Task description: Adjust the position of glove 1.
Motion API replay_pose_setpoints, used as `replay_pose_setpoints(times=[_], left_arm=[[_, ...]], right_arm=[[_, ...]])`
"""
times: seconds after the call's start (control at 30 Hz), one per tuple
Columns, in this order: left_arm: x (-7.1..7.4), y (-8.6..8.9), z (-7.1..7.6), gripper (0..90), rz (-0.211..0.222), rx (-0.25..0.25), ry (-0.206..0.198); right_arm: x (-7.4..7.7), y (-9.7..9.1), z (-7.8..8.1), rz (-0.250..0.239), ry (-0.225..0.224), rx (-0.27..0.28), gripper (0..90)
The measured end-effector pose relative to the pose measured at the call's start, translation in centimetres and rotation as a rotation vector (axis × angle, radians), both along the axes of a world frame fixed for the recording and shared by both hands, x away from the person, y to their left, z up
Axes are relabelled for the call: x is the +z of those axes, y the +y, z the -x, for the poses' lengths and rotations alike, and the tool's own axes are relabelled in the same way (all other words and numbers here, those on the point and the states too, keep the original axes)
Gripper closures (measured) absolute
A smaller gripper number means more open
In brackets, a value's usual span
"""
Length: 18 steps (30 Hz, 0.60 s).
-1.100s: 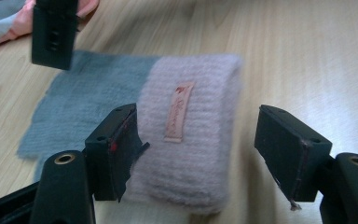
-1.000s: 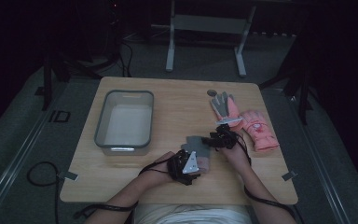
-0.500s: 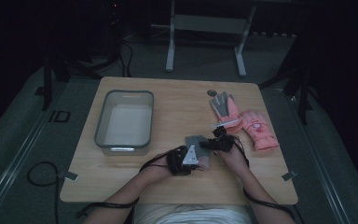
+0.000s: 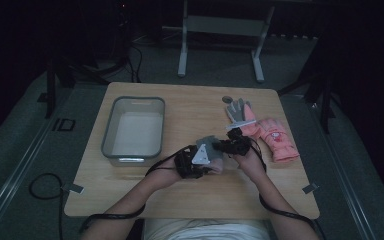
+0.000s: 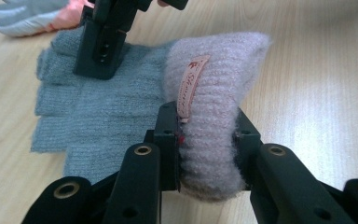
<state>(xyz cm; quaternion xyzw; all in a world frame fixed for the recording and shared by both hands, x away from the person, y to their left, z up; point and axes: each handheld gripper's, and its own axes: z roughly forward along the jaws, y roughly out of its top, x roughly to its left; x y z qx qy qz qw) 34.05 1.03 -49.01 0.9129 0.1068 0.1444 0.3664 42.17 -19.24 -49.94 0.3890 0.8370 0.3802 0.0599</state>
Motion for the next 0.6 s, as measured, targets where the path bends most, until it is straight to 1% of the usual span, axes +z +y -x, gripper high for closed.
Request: replay_pose_setpoints(times=[0.03, 0.17, 0.2, 0.23, 0.3, 0.33, 0.37, 0.4, 0.47, 0.5, 0.57, 0.6], left_arm=[[0.3, 0.1, 0.0, 70.7, -0.002, -0.001, -0.004], [1.9, 0.8, -0.4, 70.7, -0.024, -0.009, -0.012], [1.9, 0.8, -0.4, 70.6, -0.024, -0.009, -0.012], [2.5, 1.1, -0.5, 70.6, -0.03, -0.011, -0.016], [3.1, 1.5, -0.5, 70.7, -0.032, -0.01, -0.021], [3.4, 1.7, -0.5, 70.6, -0.036, -0.012, -0.022], [3.6, 1.9, -0.6, 70.6, -0.038, -0.011, -0.025], [3.9, 2.1, -0.6, 70.6, -0.046, -0.012, -0.03], [4.3, 2.4, -0.6, 70.7, -0.055, -0.009, -0.034], [4.5, 2.6, -0.6, 70.6, -0.058, -0.007, -0.037], [4.9, 3.0, -0.7, 70.6, -0.067, -0.002, -0.044], [4.9, 3.0, -0.7, 70.6, -0.067, -0.002, -0.044]], right_arm=[[0.5, 0.1, -0.1, -0.012, -0.005, 0.003, 75.9], [1.8, 0.4, -0.3, -0.029, -0.019, 0.012, 75.9], [1.8, 0.4, -0.3, -0.029, -0.019, 0.012, 75.9], [2.8, 0.9, -0.4, -0.036, -0.035, 0.023, 75.9], [3.1, 1.0, -0.4, -0.039, -0.037, 0.025, 75.8], [3.5, 1.3, -0.5, -0.047, -0.043, 0.029, 75.8], [3.5, 1.3, -0.5, -0.047, -0.043, 0.029, 75.8], [4.0, 1.7, -0.6, -0.049, -0.046, 0.036, 75.9], [4.2, 1.9, -0.7, -0.052, -0.048, 0.039, 75.8], [4.7, 2.4, -0.8, -0.054, -0.057, 0.044, 75.8], [4.9, 2.7, -0.9, -0.058, -0.061, 0.046, 75.8], [4.9, 2.7, -0.9, -0.058, -0.061, 0.046, 75.8]])
